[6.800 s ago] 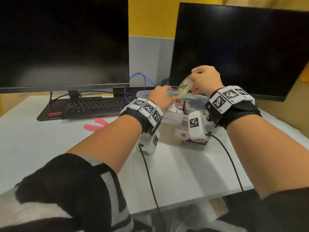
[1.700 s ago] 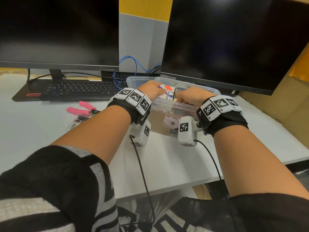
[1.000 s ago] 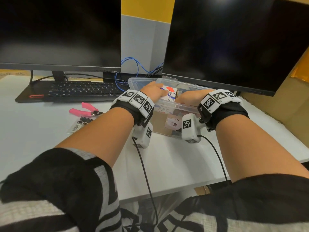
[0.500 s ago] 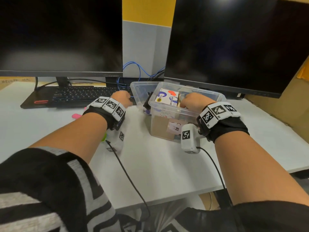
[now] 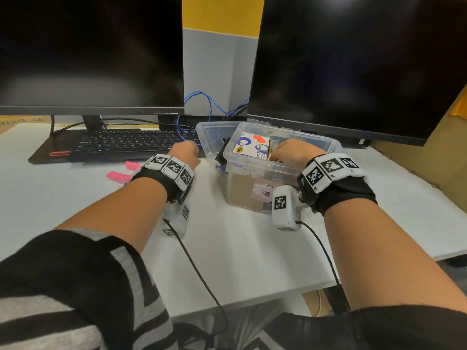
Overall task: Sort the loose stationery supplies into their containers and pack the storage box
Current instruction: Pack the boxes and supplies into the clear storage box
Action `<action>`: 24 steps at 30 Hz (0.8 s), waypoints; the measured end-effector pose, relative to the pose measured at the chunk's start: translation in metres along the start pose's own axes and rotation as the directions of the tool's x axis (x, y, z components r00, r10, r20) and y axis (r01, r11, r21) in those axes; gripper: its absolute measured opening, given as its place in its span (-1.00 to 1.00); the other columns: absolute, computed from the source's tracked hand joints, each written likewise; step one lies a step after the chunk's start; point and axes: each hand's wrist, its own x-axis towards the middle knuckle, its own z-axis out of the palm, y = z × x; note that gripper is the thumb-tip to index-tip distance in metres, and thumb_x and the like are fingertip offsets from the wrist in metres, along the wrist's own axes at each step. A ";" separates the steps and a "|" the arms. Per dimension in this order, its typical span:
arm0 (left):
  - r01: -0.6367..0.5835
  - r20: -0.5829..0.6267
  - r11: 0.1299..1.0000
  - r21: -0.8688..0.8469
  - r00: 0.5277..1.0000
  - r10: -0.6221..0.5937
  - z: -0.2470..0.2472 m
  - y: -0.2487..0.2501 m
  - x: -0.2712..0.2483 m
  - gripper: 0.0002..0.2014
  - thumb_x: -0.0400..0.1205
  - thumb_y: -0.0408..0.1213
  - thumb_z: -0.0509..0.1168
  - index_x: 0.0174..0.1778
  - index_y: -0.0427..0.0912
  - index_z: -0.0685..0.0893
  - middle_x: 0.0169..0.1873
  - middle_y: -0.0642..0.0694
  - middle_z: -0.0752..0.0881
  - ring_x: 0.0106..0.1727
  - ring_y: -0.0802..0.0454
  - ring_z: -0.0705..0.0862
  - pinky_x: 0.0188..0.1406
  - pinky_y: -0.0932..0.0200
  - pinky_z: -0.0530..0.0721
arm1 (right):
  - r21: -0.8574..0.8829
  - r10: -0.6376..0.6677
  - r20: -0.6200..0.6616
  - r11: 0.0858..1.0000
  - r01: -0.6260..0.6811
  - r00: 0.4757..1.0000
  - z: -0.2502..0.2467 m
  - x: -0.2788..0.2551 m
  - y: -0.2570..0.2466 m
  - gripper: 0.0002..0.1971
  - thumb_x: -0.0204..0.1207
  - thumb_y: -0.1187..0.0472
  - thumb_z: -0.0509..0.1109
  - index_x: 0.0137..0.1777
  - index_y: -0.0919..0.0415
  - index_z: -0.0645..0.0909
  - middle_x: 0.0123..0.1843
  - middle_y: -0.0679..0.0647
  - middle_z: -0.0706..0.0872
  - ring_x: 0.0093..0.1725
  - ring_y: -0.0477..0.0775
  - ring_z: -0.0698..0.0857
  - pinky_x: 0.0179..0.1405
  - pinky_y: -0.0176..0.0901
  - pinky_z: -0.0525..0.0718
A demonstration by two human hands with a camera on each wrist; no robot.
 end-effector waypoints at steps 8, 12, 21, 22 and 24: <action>-0.378 -0.209 0.747 -0.548 0.926 0.315 -0.052 0.088 -0.029 -0.72 0.67 -0.08 0.24 0.18 -0.17 0.65 -0.01 -0.06 0.70 -0.02 0.05 0.68 -0.04 0.16 0.71 | 0.481 0.090 -0.398 0.868 0.124 0.913 0.002 -0.011 0.002 -0.70 0.68 0.16 0.07 0.37 0.16 0.39 0.19 0.15 0.63 0.07 0.10 0.63 0.12 0.01 0.62; -0.339 -0.147 0.734 -0.588 0.937 0.316 -0.046 0.109 -0.031 -0.69 0.60 -0.07 0.35 0.08 -0.22 0.53 -0.19 -0.12 0.68 -0.20 -0.04 0.73 -0.22 0.11 0.78 | 0.515 -0.167 -0.438 0.759 0.398 0.884 0.001 -0.025 0.001 -0.56 0.59 0.31 0.18 0.43 -0.04 0.42 -0.01 -0.05 0.61 -0.19 -0.17 0.56 -0.26 -0.32 0.52; -0.309 -0.122 0.692 -0.652 0.944 0.306 -0.032 0.114 -0.039 -0.65 0.61 -0.03 0.33 0.15 -0.14 0.43 -0.04 -0.17 0.70 -0.11 -0.03 0.74 -0.18 0.14 0.74 | 0.589 -0.102 -0.516 0.678 0.439 0.850 0.001 -0.034 0.010 -0.72 0.48 0.22 0.47 0.19 0.21 0.64 -0.08 0.16 0.72 -0.16 0.03 0.76 -0.27 -0.26 0.77; -0.328 -0.144 0.740 -0.587 0.942 0.303 -0.031 0.111 -0.037 -0.67 0.64 -0.01 0.27 0.20 -0.13 0.46 0.02 -0.13 0.68 -0.04 0.00 0.70 -0.16 0.20 0.67 | 0.615 -0.035 -0.532 0.671 0.414 0.846 0.000 -0.033 0.011 -0.72 0.48 0.24 0.46 0.18 0.24 0.63 -0.11 0.15 0.73 -0.19 0.01 0.77 -0.30 -0.32 0.75; -0.312 -0.079 0.861 -0.401 0.948 0.307 -0.026 0.103 -0.031 -0.65 0.71 -0.02 0.14 0.32 -0.13 0.48 0.18 -0.12 0.62 0.14 -0.02 0.62 0.00 0.16 0.57 | 0.674 0.058 -0.499 0.653 0.345 0.865 -0.002 -0.033 0.012 -0.79 0.45 0.28 0.45 0.07 0.29 0.66 -0.19 0.14 0.74 -0.26 0.01 0.76 -0.35 -0.34 0.73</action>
